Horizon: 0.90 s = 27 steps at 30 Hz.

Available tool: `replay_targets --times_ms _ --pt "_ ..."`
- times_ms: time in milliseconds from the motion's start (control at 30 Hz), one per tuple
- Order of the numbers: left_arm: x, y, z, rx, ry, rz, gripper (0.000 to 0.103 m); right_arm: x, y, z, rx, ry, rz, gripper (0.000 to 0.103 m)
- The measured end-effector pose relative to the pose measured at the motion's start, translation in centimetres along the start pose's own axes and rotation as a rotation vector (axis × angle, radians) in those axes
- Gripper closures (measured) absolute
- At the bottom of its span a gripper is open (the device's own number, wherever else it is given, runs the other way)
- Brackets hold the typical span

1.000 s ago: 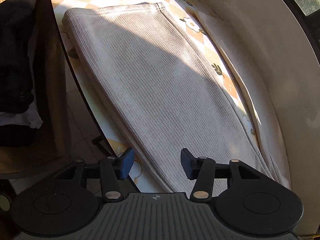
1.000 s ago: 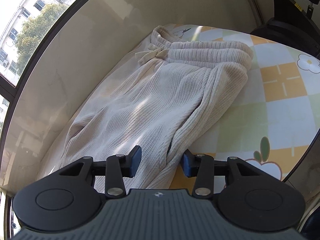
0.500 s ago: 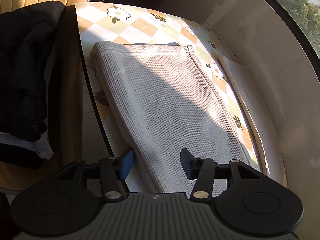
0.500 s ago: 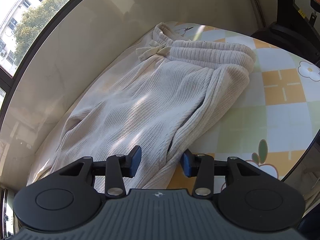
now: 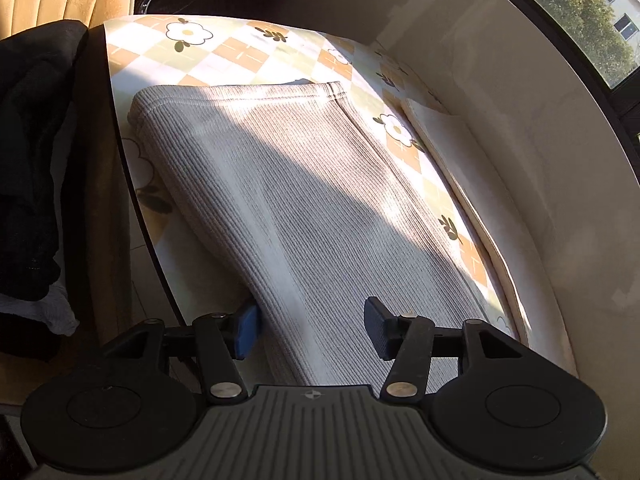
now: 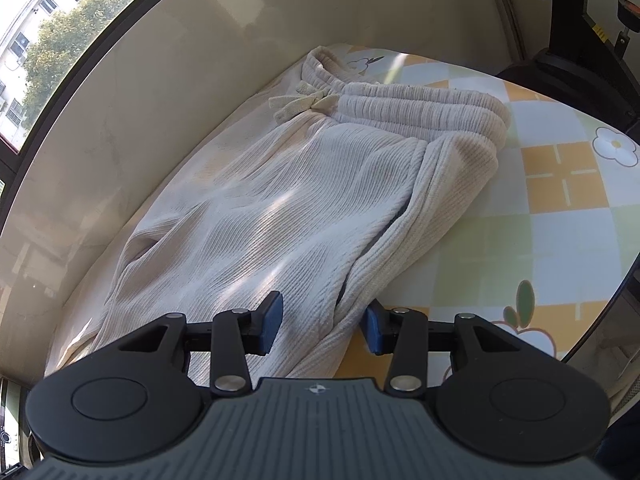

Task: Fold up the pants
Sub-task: 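Grasp the pants leg hem with the left gripper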

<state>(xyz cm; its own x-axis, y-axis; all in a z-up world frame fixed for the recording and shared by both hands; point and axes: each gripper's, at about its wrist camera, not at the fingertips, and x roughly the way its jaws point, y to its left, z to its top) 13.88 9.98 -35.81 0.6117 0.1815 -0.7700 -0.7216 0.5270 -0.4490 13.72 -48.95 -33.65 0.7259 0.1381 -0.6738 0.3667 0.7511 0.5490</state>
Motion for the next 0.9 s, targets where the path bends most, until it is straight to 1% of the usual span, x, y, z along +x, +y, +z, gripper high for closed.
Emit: replay_targets --times_ms 33,100,133,200,233,367,467,567,667,800,900 --pt "0.2 -0.1 0.0 0.007 -0.004 -0.001 0.046 0.0 0.0 0.0 0.003 0.000 -0.003 0.058" --pt "0.5 0.2 0.5 -0.011 -0.005 -0.011 0.073 -0.3 -0.2 0.1 0.015 -0.007 -0.006 0.058" --pt "0.5 0.3 0.9 -0.014 -0.007 -0.011 0.093 -0.5 -0.3 0.1 0.020 -0.015 -0.009 0.058" --pt "0.0 0.5 1.5 -0.038 -0.017 -0.052 0.093 -1.1 -0.6 0.2 0.029 -0.035 -0.017 0.058" --pt "-0.3 0.4 1.7 -0.035 -0.026 -0.062 0.093 -1.5 -0.9 0.3 0.037 -0.050 -0.022 0.058" --pt "-1.7 -0.8 2.2 -0.015 -0.065 -0.090 0.094 -2.7 -2.1 0.9 0.077 -0.106 -0.037 0.058" --pt "-2.3 -1.6 2.3 -0.016 -0.081 -0.088 0.094 -2.9 -2.9 1.4 0.106 -0.135 -0.036 0.058" --pt "-2.3 -2.7 2.1 -0.005 -0.086 -0.049 0.094 -2.1 -3.1 1.6 0.128 -0.116 -0.014 0.058" --pt "-2.2 -3.1 2.2 0.012 -0.083 -0.024 0.094 -1.8 -3.2 1.3 0.142 -0.109 -0.011 0.058" --pt "-2.8 -3.1 2.6 0.005 -0.086 -0.038 0.094 -2.1 -4.0 0.2 0.201 -0.071 0.015 0.058" --pt "-3.3 -2.9 2.6 0.010 -0.090 -0.048 0.094 -2.8 -4.1 -1.1 0.225 -0.044 0.059 0.058"
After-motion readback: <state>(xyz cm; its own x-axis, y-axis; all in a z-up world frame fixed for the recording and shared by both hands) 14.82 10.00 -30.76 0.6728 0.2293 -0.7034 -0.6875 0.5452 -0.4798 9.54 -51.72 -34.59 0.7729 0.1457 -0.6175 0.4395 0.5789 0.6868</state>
